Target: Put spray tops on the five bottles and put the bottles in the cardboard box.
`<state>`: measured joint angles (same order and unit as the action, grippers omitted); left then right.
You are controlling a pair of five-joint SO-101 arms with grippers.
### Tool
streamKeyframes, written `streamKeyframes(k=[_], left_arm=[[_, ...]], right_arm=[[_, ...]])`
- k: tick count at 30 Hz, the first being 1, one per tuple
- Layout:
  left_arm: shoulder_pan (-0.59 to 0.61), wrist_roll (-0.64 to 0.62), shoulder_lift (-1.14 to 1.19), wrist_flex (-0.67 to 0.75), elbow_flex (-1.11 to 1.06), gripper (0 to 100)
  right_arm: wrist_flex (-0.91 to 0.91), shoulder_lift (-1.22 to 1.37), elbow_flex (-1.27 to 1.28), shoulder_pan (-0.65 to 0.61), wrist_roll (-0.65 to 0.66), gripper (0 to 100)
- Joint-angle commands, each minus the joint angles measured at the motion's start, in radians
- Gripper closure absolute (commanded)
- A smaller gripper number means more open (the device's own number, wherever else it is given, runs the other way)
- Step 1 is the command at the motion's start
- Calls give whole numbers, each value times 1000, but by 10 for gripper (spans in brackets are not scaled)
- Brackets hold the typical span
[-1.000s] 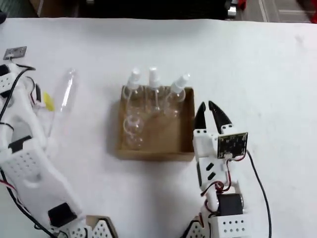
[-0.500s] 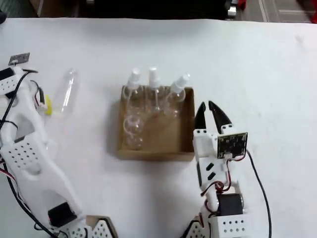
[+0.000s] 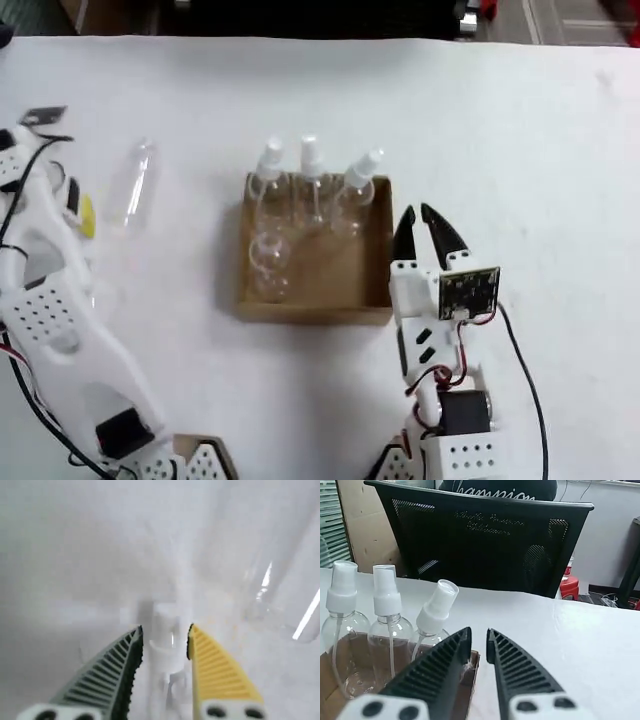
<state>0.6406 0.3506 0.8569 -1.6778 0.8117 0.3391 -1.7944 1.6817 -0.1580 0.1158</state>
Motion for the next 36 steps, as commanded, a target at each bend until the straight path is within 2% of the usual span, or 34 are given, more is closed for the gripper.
streamKeyframes(k=[1,8,13,23,31,36], left_arm=[[30,5,-5,-91,209,860],[28,11,-4,-32,114,855],[27,5,-5,-15,81,797],[28,3,12,21,69,797],[28,5,163,11,175,797],[28,9,189,-83,313,797]], right_arm=[[-4,-8,8,-2,12,950],[-5,-8,8,-2,12,950],[-4,-8,8,-2,12,950],[-4,-8,8,-2,12,950],[-2,-8,8,-2,12,950],[-2,-8,8,-2,12,950]])
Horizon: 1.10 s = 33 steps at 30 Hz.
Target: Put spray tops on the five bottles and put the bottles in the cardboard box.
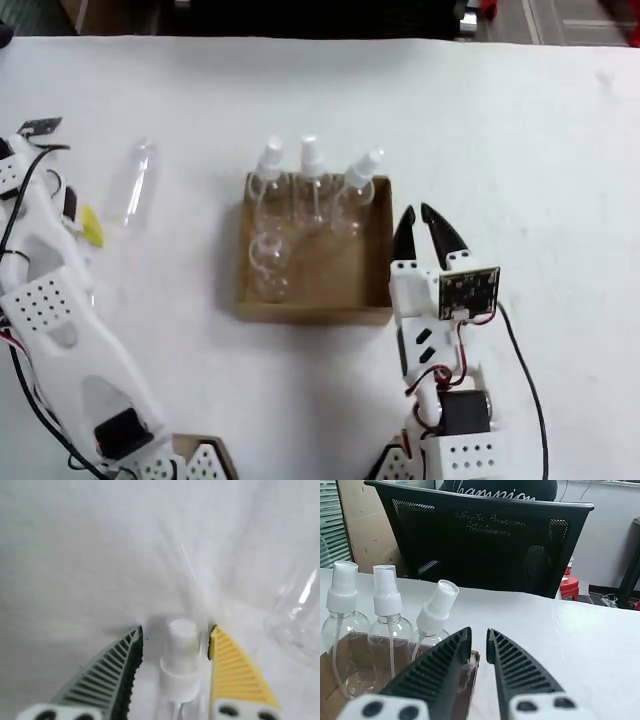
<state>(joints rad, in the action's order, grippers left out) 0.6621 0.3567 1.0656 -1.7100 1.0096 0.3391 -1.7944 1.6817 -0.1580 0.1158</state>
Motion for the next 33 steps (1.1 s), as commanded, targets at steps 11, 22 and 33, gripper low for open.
streamKeyframes(k=[11,22,33], left_arm=[[38,8,-12,-69,175,797],[62,44,-10,-68,173,797],[42,40,84,-43,207,797]], right_arm=[[-5,-8,8,-2,12,950],[-5,-8,8,-2,12,950],[-2,-8,8,-2,12,950]])
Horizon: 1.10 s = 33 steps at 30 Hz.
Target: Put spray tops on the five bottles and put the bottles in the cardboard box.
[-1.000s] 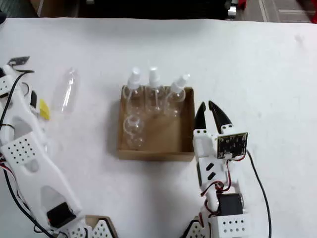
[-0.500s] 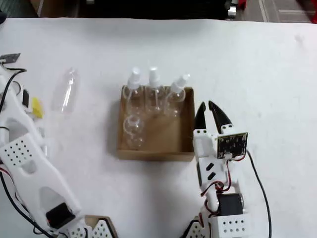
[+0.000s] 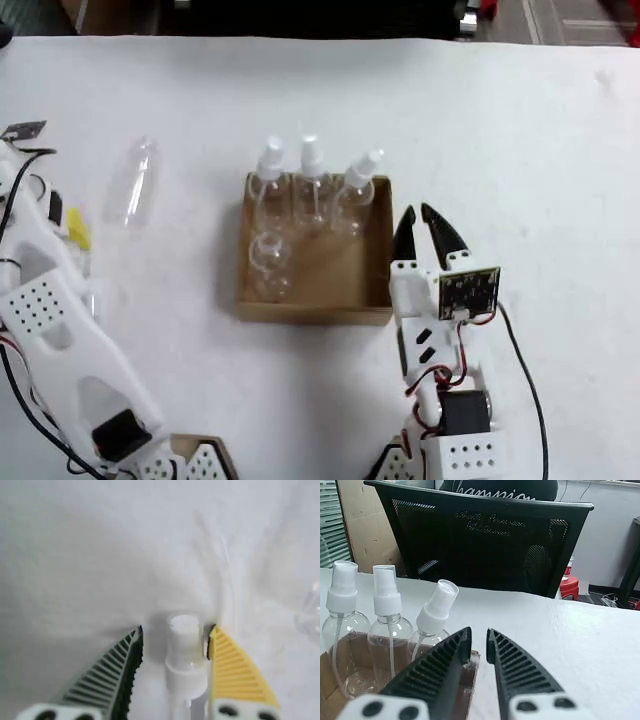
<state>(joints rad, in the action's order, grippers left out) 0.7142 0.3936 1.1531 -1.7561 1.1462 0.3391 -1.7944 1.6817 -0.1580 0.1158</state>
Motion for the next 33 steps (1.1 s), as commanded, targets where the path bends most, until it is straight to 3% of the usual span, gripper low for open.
streamKeyframes(k=[1,7,14,23,28,33], left_arm=[[-10,3,2,0,91,797],[-12,3,7,-2,127,803],[-30,2,8,-11,114,896],[-41,3,-12,-29,71,902],[-24,-44,-166,-34,23,902],[-22,-129,-486,-35,-183,902]], right_arm=[[-2,-8,8,-2,12,950],[-5,-8,8,-2,12,950],[-5,-8,8,-2,12,950],[-5,-8,8,-2,12,950],[-7,-8,8,-2,12,950],[-7,-8,8,-2,12,950]])
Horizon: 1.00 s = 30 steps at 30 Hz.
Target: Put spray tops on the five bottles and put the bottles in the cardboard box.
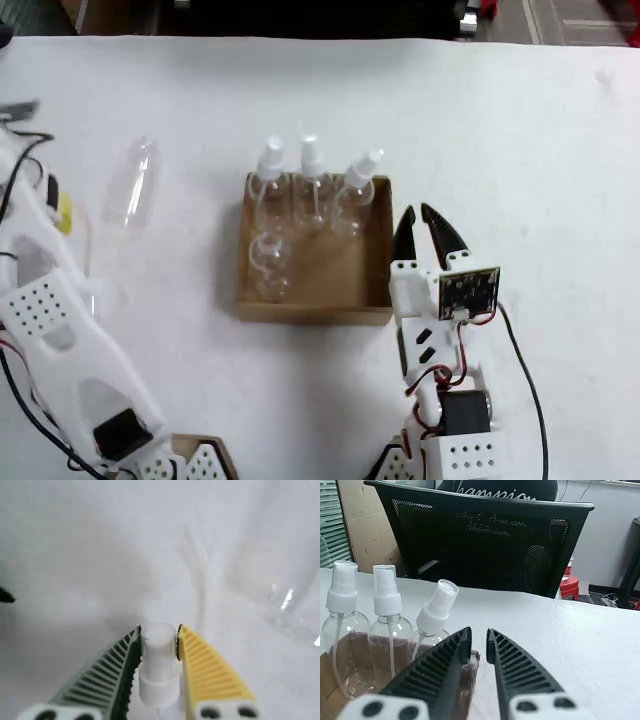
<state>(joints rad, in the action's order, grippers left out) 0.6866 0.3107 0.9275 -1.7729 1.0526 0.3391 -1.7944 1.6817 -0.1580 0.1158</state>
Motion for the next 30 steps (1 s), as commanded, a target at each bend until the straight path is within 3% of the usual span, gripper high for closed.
streamKeyframes(k=[1,8,15,19,25,30], left_arm=[[2,-60,-341,-18,-150,902],[-62,-140,-990,-11,-506,902],[-275,-140,-1527,137,-718,902],[-381,-166,-1653,261,-861,902],[-464,-474,-1693,385,-907,899],[-731,-537,-1707,476,-913,898]], right_arm=[[-7,-8,8,-2,12,950],[-7,-10,6,-1,12,950],[1,-10,-11,-2,12,953],[30,-10,-40,-2,11,954],[197,-10,-163,-81,3,954],[374,-10,-290,-226,11,950]])
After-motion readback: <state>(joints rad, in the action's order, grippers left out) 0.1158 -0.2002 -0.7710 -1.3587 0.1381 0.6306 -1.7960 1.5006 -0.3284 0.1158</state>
